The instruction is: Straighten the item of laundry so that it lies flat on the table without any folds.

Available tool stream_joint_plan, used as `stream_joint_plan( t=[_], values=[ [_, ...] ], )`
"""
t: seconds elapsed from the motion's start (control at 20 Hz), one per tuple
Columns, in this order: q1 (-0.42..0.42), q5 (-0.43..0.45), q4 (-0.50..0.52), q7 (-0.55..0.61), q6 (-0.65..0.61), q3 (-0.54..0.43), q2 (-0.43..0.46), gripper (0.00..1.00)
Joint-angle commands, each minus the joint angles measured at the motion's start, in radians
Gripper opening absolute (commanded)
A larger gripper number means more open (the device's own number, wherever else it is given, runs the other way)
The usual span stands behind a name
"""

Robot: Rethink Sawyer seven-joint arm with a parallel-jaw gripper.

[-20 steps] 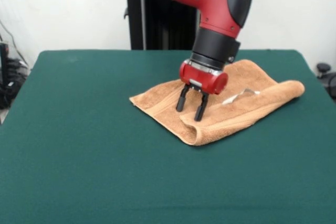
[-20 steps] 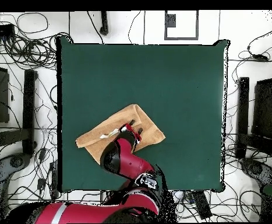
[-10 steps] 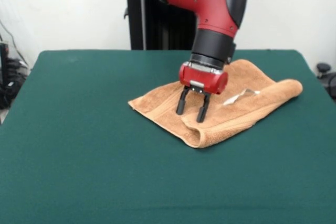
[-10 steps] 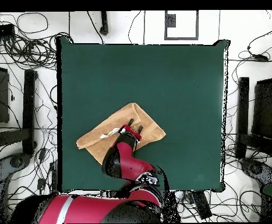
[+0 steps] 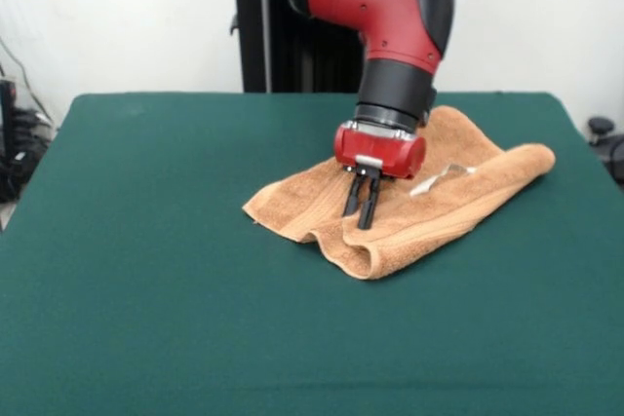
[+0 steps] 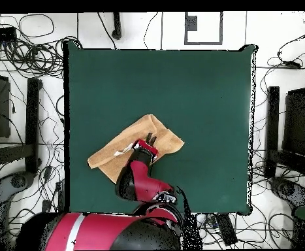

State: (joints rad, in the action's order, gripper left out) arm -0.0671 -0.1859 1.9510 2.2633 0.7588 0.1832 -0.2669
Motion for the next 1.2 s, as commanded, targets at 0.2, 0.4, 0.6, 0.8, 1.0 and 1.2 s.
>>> stream_joint_plan(
  t=[0.2, 0.4, 0.6, 0.8, 1.0, 1.2],
  values=[
    [0.031, -0.001, -0.147, 0.150, -0.133, -0.172, 0.076, 0.00],
    [0.036, 0.004, -0.142, 0.147, -0.146, -0.173, 0.067, 0.00],
    [0.021, -0.010, -0.141, 0.141, -0.123, -0.157, 0.071, 1.00],
    [0.033, -0.003, -0.140, 0.149, -0.131, -0.165, 0.068, 1.00],
    [0.039, -0.008, -0.134, 0.146, -0.153, -0.169, 0.056, 1.00],
    [0.023, -0.023, -0.130, 0.119, -0.170, -0.150, 0.043, 1.00]
  ],
)
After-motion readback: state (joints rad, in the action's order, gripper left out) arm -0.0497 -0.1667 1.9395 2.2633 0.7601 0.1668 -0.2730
